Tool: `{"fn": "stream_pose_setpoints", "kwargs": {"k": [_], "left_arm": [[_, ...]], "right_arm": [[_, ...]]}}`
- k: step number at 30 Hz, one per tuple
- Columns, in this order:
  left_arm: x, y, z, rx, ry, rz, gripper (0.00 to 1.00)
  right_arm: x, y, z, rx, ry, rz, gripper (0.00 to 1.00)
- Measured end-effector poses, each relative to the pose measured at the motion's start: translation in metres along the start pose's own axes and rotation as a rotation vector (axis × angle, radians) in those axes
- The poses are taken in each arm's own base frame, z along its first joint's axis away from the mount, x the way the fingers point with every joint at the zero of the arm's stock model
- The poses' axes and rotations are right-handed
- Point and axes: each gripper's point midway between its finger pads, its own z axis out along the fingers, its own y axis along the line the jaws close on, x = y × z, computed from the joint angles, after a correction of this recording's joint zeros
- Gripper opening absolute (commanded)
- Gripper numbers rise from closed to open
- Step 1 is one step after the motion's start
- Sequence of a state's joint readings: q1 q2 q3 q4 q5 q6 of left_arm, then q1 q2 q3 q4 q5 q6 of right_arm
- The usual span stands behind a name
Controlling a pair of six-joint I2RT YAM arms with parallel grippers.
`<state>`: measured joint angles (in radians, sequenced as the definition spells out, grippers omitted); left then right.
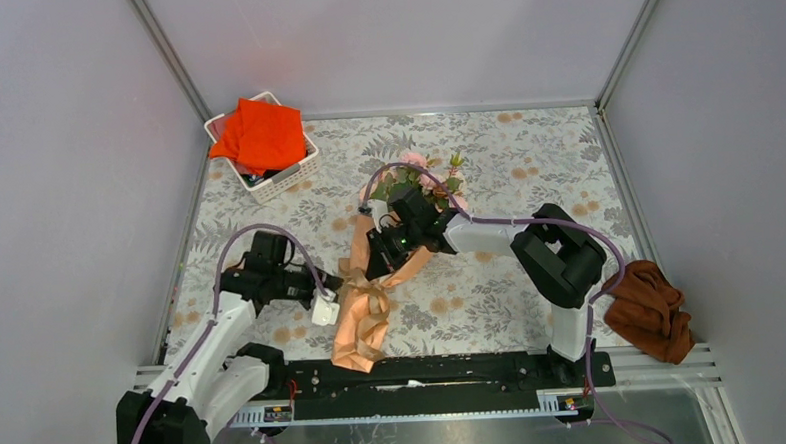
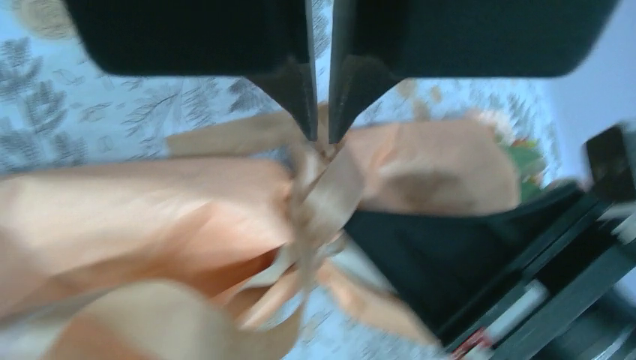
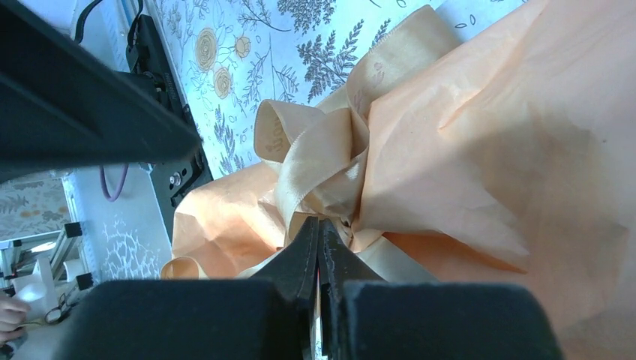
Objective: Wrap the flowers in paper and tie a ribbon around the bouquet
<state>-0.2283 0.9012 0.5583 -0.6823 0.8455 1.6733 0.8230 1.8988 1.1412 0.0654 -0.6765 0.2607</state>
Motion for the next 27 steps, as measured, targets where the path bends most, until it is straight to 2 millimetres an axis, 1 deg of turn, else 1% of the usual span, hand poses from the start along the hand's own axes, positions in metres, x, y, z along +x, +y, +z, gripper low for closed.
{"fn": "stream_pose_setpoints", "kwargs": {"k": [2, 4, 6, 7, 14, 19, 22, 25, 27], "left_arm": [[-0.010, -0.017, 0.007, 0.057, -0.044, 0.051, 0.09], [-0.016, -0.040, 0.018, 0.142, -0.089, 0.062, 0.09], [-0.017, -0.056, 0.028, 0.210, -0.114, 0.031, 0.11], [-0.014, -0.058, 0.031, 0.225, -0.115, 0.009, 0.11], [0.005, -0.046, 0.046, 0.147, -0.073, -0.062, 0.12], [0.011, -0.028, 0.050, 0.085, -0.054, -0.070, 0.14], [0.015, -0.024, 0.053, 0.069, -0.047, -0.085, 0.15], [0.017, -0.021, 0.055, 0.061, -0.045, -0.096, 0.15], [0.018, -0.020, 0.056, 0.058, -0.044, -0.098, 0.15]], "right_arm": [[0.000, 0.001, 0.000, -0.007, 0.000, 0.003, 0.02], [0.000, 0.003, 0.001, -0.020, 0.003, 0.004, 0.02], [0.003, 0.001, 0.003, -0.023, 0.010, 0.010, 0.02], [0.004, 0.000, 0.004, -0.022, 0.015, 0.013, 0.02], [0.009, -0.004, 0.007, -0.018, 0.028, 0.025, 0.02], [0.009, -0.003, 0.007, -0.019, 0.027, 0.029, 0.03], [0.009, -0.003, 0.007, -0.018, 0.027, 0.029, 0.04], [0.008, -0.003, 0.007, -0.018, 0.026, 0.029, 0.08], [0.009, -0.004, 0.007, -0.018, 0.027, 0.028, 0.14]]}}
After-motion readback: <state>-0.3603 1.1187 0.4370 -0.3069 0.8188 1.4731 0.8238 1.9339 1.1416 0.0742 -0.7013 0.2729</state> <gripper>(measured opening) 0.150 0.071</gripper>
